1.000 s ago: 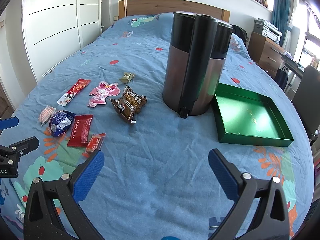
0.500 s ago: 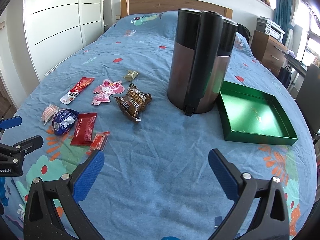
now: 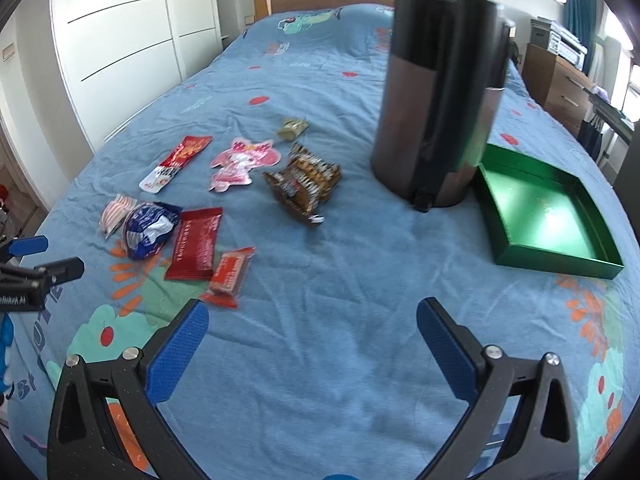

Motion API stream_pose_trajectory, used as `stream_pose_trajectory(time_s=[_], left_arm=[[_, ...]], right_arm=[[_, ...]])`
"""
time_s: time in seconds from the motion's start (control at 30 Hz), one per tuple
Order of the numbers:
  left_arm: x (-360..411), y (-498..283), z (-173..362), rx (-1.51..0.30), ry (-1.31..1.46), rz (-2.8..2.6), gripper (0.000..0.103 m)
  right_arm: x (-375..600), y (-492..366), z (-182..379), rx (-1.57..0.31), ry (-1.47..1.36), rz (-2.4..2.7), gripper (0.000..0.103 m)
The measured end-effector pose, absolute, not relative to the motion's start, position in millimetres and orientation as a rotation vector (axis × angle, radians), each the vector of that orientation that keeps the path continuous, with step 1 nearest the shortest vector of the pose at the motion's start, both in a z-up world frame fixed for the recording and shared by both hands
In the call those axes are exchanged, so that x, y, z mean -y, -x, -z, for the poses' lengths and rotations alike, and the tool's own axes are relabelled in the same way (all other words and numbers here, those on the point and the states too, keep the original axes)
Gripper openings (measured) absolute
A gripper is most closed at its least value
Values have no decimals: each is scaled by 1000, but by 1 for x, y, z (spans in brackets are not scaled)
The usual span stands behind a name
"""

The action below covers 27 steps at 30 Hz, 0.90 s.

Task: Organize snacks
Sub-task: 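Grasp the pink-striped candy with the left tool while the right tool grasps the small red candy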

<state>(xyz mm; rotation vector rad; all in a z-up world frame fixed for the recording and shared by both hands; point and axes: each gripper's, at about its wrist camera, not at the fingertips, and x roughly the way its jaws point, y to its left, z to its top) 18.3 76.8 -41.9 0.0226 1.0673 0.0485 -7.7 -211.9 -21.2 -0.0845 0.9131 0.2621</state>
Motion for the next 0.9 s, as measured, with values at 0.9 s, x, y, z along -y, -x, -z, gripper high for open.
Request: stream_pose_trajectory(time_s=[0.9], left_arm=[[-129, -119, 109, -1226, -53, -77, 64]], right_arm=[[131, -48, 85, -1113, 42, -354, 103]])
